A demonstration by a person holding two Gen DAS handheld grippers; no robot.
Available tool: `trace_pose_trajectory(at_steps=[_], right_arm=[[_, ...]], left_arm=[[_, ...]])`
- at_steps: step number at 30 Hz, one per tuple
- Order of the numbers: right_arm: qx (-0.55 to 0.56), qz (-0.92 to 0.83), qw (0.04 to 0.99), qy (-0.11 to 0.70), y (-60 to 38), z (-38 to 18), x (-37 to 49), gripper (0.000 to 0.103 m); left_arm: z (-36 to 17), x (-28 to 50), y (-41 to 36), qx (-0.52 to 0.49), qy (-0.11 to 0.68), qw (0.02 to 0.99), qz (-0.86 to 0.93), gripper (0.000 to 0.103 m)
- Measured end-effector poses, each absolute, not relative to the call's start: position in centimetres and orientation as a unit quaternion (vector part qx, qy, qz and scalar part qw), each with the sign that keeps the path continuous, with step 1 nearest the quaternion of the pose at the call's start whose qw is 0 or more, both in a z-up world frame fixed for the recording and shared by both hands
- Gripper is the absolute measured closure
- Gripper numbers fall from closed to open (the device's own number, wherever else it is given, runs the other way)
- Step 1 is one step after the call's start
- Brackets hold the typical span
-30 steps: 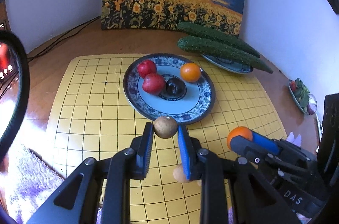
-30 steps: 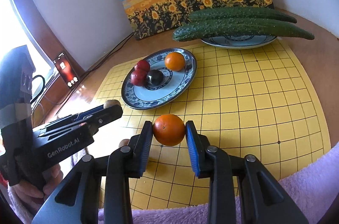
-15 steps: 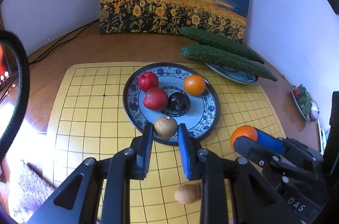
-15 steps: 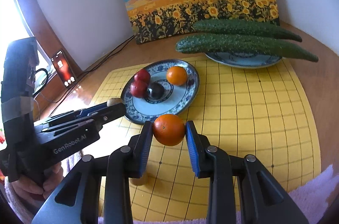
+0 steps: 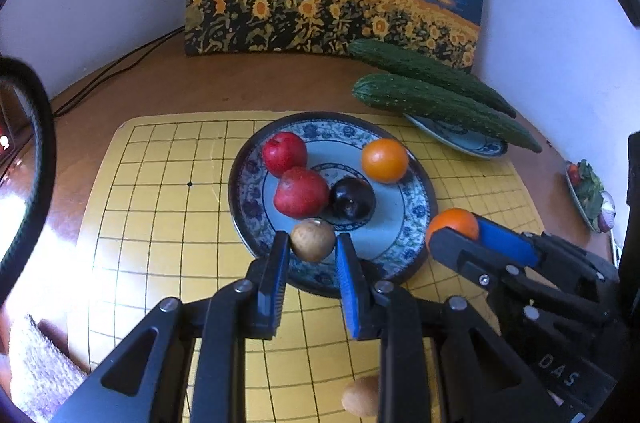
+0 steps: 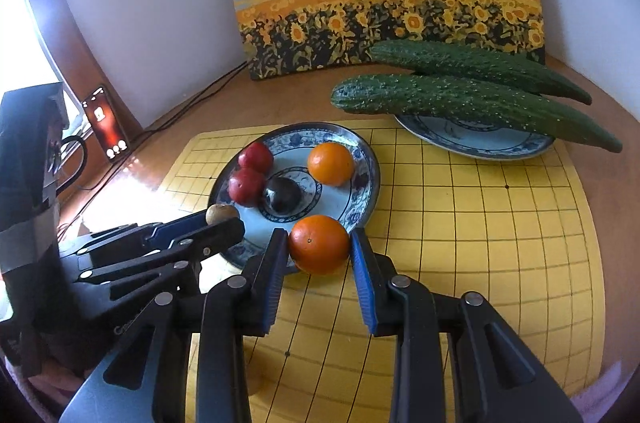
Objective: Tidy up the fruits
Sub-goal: 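Carry the orange with the right tool while the left tool carries the kiwi to the plate, then open the right tool onto the plate while the left tool releases the kiwi there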
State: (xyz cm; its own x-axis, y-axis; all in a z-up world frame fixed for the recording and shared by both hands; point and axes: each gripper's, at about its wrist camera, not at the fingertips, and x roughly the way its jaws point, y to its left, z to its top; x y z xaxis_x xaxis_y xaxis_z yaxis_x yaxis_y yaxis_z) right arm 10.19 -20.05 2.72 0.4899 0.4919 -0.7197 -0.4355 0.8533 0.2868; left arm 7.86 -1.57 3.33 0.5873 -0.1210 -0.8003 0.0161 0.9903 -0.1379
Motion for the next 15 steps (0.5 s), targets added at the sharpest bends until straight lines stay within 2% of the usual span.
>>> trace_pose_trajectory(at_steps=[15], right_arm=[[-0.008,0.269,0.868,0.418,-18.2,1.8,11.4,0.07]], left_arm=[[2.3,9.3,-0.9,-0.059,0.448,0.892,-0.025,0.078]])
